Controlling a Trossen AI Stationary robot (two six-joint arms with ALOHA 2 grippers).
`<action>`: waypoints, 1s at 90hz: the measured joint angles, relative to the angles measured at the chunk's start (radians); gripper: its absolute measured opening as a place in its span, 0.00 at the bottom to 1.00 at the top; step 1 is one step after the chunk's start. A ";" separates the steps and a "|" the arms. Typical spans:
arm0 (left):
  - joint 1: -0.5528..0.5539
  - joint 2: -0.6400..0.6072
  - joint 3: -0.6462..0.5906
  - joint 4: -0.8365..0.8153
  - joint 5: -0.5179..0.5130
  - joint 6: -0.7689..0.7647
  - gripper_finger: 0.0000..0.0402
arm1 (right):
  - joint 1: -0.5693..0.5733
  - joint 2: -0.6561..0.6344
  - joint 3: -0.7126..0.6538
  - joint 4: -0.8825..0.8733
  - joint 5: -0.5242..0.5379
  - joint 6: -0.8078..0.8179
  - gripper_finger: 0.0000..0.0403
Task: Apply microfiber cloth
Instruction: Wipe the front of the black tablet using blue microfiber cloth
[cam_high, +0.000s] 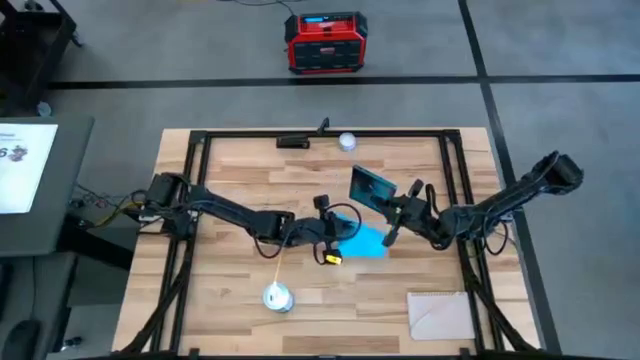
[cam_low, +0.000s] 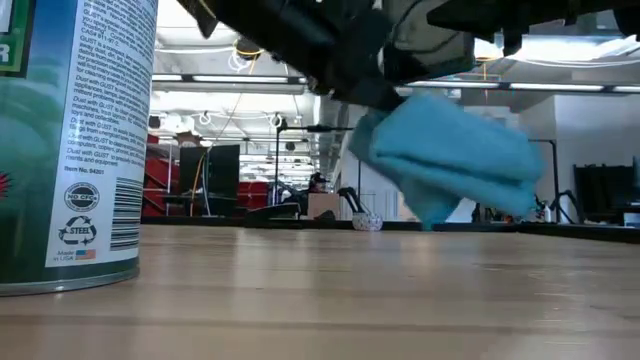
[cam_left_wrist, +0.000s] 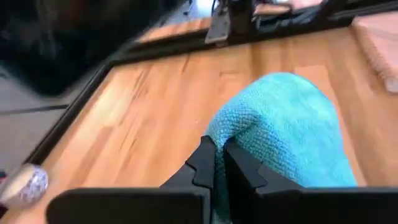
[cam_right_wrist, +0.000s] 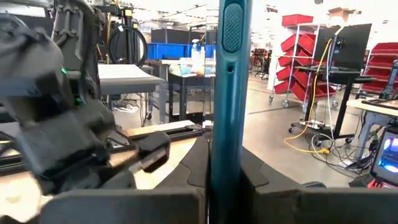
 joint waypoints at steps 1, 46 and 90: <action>0.000 0.000 -0.004 0.006 0.000 -0.002 0.00 | 0.000 0.000 0.000 0.000 0.000 0.000 0.02; 0.032 0.000 -0.124 -0.002 -0.066 -0.049 0.00 | 0.000 0.000 0.000 -0.008 0.002 0.000 0.02; 0.042 -0.007 -0.155 0.010 -0.100 -0.009 0.01 | 0.000 0.000 0.000 -0.012 0.002 0.005 0.02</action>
